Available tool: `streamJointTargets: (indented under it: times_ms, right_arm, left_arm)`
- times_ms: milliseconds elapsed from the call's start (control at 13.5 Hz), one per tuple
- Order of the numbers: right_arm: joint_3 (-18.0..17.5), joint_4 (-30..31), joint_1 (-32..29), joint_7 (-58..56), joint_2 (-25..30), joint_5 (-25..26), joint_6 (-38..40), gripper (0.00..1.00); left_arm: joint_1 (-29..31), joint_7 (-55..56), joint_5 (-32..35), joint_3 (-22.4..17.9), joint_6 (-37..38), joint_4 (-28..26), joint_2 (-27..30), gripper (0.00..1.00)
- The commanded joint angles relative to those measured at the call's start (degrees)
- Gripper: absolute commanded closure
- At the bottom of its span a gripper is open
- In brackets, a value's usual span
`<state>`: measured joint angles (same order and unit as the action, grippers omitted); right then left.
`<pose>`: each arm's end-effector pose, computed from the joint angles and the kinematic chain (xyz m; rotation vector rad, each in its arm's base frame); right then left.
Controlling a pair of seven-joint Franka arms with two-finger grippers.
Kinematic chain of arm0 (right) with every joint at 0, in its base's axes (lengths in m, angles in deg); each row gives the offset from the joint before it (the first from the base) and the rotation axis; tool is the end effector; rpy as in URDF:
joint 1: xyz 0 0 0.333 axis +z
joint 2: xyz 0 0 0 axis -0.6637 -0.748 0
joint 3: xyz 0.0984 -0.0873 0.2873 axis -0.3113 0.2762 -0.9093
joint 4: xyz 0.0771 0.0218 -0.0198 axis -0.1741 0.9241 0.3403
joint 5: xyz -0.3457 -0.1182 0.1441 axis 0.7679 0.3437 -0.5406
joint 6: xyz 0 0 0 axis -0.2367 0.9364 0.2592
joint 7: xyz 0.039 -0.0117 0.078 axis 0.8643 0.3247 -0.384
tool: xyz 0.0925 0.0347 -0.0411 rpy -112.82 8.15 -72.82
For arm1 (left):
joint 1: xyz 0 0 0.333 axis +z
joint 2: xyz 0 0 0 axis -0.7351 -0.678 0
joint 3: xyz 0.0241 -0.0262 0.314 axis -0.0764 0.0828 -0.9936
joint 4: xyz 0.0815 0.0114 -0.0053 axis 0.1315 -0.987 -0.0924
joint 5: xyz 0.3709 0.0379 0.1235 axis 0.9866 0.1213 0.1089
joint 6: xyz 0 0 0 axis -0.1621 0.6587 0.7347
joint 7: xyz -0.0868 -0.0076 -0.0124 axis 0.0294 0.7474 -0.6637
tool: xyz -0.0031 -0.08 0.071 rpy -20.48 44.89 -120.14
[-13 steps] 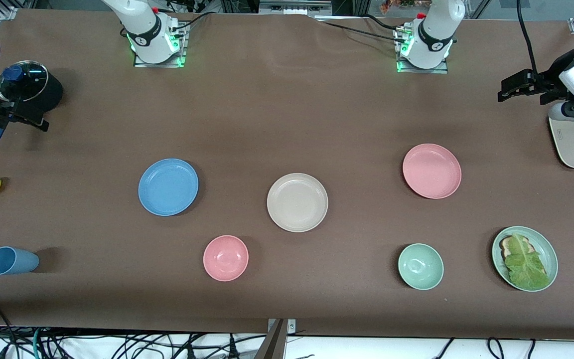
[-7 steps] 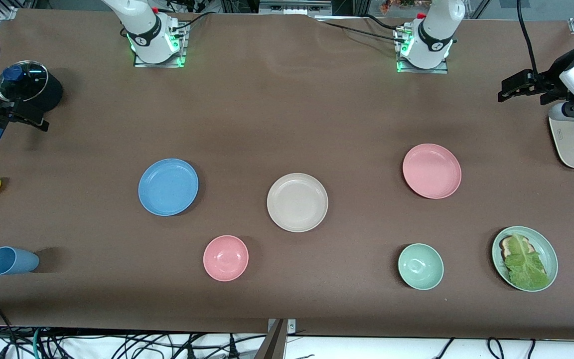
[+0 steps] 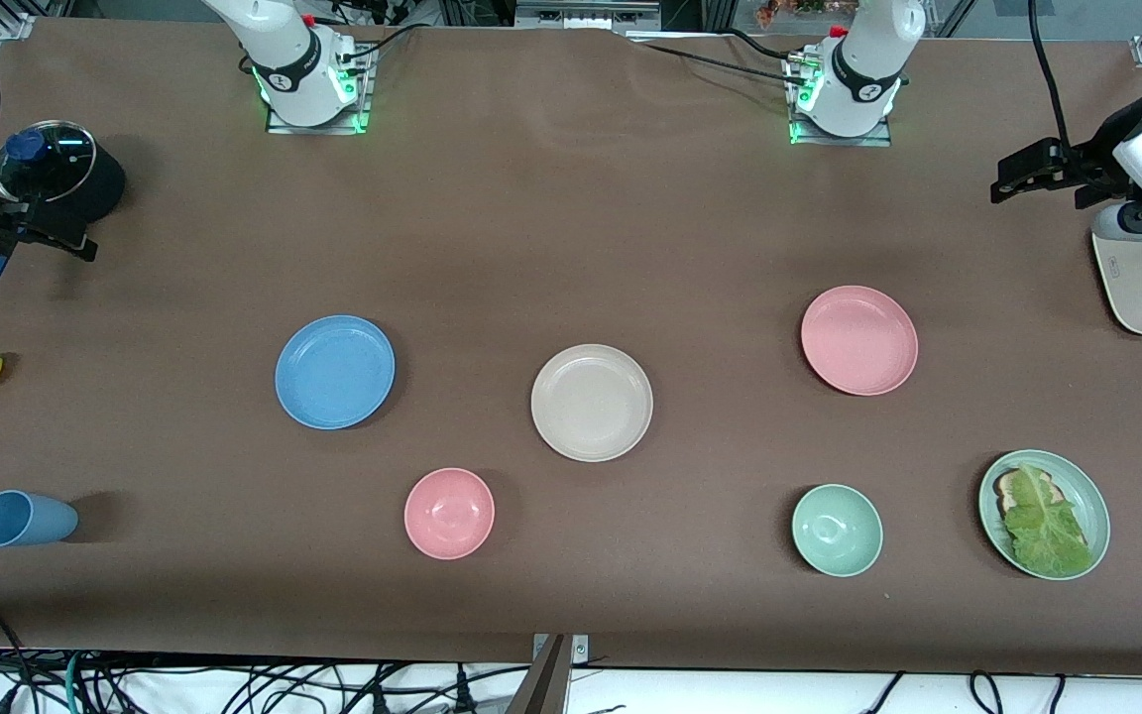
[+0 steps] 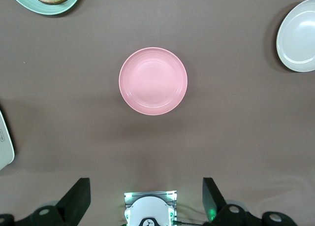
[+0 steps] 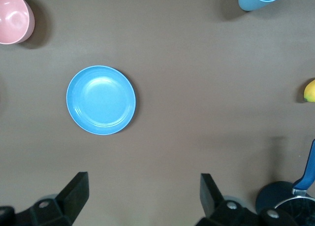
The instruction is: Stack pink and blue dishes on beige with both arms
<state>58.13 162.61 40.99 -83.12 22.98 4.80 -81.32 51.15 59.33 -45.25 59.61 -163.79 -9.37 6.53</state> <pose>0.5627 -0.0356 0.5874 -3.1199 0.0910 0.0704 0.5271 -0.0129 0.6125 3.0719 -0.0415 -0.3449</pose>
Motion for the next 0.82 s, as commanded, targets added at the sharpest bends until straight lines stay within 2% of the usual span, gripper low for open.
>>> streamJointTargets:
  times_ms: [0,445,742]
  right_arm:
    - [-0.03,-0.22,-0.11,-0.29,0.21,0.42,0.18,0.0]
    - [-0.03,-0.22,-0.11,-0.38,0.21,0.42,0.18,0.0]
    - [-0.03,-0.22,-0.11,-0.38,0.21,0.42,0.18,0.0]
  left_arm:
    - [0.03,-0.73,1.08,0.12,-0.14,0.78,-0.67,0.0]
    - [-0.06,-0.73,0.65,0.12,-3.12,0.87,-4.62,0.0]
    - [0.11,-0.12,1.0,0.12,-5.67,1.92,-10.15,0.0]
